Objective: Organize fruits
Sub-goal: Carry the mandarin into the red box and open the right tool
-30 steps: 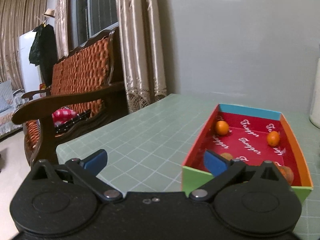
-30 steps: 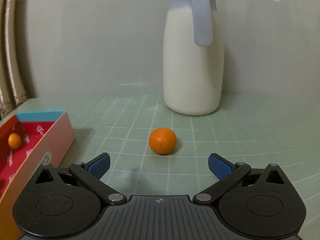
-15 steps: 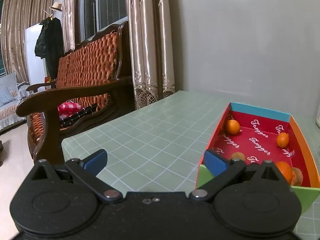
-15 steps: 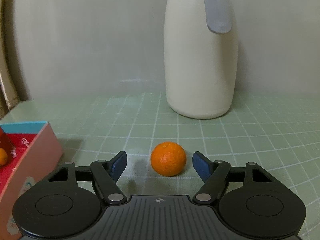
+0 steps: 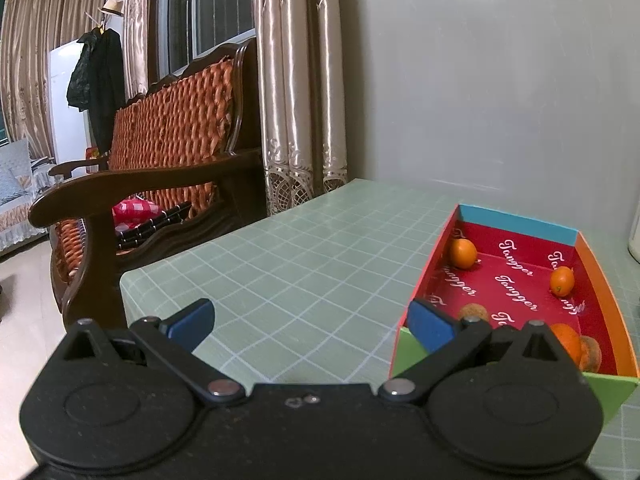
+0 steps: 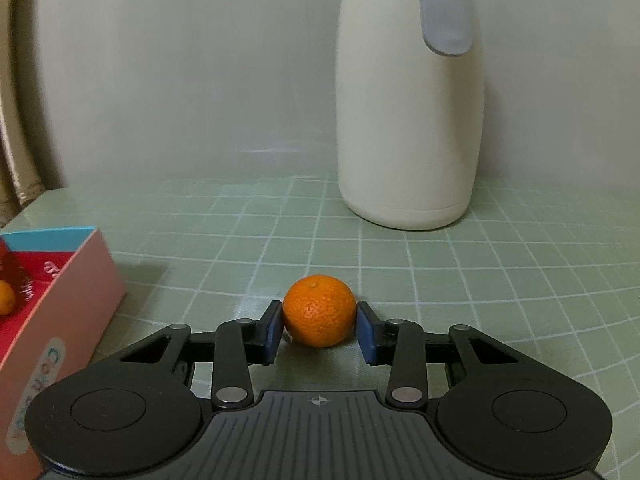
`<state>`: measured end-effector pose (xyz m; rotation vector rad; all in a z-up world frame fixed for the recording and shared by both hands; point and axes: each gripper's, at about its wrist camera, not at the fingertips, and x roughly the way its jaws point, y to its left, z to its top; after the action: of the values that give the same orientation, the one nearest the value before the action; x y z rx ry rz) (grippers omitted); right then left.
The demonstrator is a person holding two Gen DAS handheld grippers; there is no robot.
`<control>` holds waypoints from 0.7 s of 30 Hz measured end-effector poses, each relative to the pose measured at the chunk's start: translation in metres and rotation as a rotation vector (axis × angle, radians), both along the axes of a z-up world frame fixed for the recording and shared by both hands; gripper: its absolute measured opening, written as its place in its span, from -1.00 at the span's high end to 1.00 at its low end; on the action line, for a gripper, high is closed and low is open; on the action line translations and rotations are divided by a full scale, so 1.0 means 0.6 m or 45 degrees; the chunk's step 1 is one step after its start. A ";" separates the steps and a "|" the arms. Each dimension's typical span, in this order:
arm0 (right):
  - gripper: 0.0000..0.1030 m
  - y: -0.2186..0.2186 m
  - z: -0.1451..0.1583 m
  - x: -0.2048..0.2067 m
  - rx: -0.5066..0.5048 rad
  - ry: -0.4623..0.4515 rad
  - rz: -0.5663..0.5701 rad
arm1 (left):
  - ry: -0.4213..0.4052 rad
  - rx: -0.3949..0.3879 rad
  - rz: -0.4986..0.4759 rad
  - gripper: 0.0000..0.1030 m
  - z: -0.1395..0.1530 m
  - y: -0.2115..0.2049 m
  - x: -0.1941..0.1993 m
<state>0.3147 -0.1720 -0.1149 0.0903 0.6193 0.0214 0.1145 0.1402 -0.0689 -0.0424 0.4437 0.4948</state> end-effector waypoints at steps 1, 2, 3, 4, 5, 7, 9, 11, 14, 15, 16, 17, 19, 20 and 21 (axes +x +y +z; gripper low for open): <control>0.25 0.003 0.003 -0.003 -0.006 -0.011 0.007 | 0.000 -0.004 0.000 -0.88 0.000 0.000 0.000; 0.25 0.007 0.006 -0.009 -0.013 -0.027 0.017 | 0.000 -0.008 0.001 -0.88 0.000 0.000 -0.001; 0.25 0.011 0.010 -0.015 -0.020 -0.044 0.030 | 0.000 -0.011 0.001 -0.88 0.000 0.000 -0.002; 0.25 0.014 0.014 -0.020 -0.022 -0.060 0.043 | 0.000 -0.013 -0.001 -0.88 0.000 0.000 -0.003; 0.25 0.017 0.017 -0.025 -0.019 -0.074 0.056 | 0.001 -0.013 -0.002 -0.88 0.000 0.000 -0.004; 0.25 0.022 0.025 -0.039 0.005 -0.107 0.091 | 0.002 -0.012 -0.007 -0.89 0.001 0.001 -0.005; 0.25 0.028 0.035 -0.054 0.033 -0.147 0.132 | 0.005 -0.015 -0.009 -0.89 0.001 0.003 -0.006; 0.25 0.039 0.047 -0.070 0.047 -0.182 0.172 | 0.008 -0.025 -0.010 -0.89 0.001 0.006 -0.006; 0.25 0.057 0.066 -0.092 0.089 -0.230 0.250 | 0.012 -0.048 -0.009 -0.89 0.001 0.012 -0.007; 0.25 0.065 0.072 -0.101 0.100 -0.239 0.277 | 0.013 -0.050 -0.007 -0.89 0.002 0.013 -0.008; 0.25 0.075 0.077 -0.112 0.114 -0.250 0.314 | 0.015 -0.051 -0.006 -0.89 0.002 0.014 -0.008; 0.25 0.085 0.082 -0.120 0.125 -0.253 0.345 | 0.017 -0.053 -0.004 -0.89 0.002 0.016 -0.008; 0.25 0.108 0.090 -0.135 0.134 -0.257 0.418 | 0.019 -0.064 0.000 -0.89 0.002 0.020 -0.009; 0.25 0.122 0.094 -0.142 0.132 -0.259 0.457 | 0.019 -0.070 0.003 -0.89 0.003 0.022 -0.009; 0.24 0.137 0.096 -0.148 0.125 -0.263 0.496 | 0.018 -0.076 0.005 -0.89 0.003 0.024 -0.010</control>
<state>0.2260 -0.0900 -0.0573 0.0608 0.4218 0.4332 0.1087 0.1548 -0.0671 -0.0971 0.4723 0.4862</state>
